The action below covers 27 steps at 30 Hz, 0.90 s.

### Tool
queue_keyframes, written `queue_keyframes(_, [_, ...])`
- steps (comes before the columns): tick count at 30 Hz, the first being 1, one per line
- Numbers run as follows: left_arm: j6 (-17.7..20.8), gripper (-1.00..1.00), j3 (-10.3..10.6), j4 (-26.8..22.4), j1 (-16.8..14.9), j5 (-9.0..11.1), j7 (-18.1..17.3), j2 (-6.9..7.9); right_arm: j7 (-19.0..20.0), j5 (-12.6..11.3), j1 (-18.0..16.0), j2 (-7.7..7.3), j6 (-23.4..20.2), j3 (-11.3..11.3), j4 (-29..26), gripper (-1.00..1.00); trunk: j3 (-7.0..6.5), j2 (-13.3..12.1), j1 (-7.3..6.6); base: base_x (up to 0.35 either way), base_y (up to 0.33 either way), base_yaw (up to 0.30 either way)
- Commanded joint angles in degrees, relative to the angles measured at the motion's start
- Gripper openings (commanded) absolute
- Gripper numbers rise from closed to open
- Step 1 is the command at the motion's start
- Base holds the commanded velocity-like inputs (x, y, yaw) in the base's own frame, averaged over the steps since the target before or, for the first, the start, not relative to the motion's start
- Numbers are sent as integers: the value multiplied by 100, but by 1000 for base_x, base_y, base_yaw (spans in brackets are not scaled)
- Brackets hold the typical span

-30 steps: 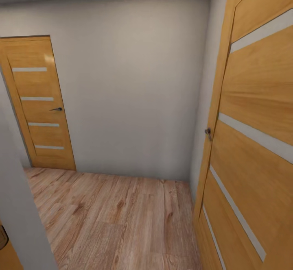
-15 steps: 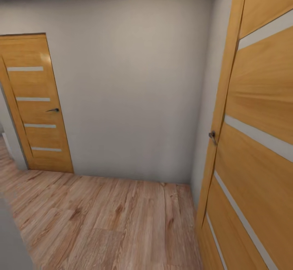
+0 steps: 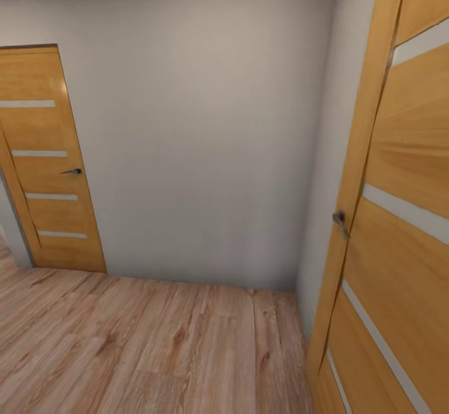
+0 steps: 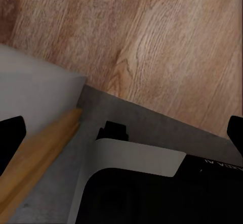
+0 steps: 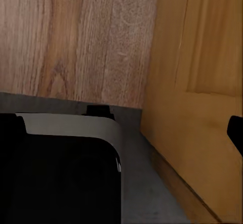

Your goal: Move the two storage containers from the living room to the garage. In the garage, place one container on the floor and stack the other container on top of it (either order is fine).

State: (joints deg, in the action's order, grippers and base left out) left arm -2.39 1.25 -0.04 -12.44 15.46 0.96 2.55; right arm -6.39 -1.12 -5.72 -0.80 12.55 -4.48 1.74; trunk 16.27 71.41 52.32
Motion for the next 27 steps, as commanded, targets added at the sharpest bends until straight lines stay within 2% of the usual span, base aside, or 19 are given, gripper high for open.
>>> queue_keyframes(1, [-16, 100, 15, 4, -4, 28, 10, -1, -18, -11, -8, 1, 29, -45, 19, 100, 7, 4, 4, 321, 0, 0])
queue_keyframes(27, [-16, 100, 15, 4, -4, 28, 10, -1, -50, -11, -8, 1, 29, -44, 20, 100, 7, 4, 4, 321, 0, 0])
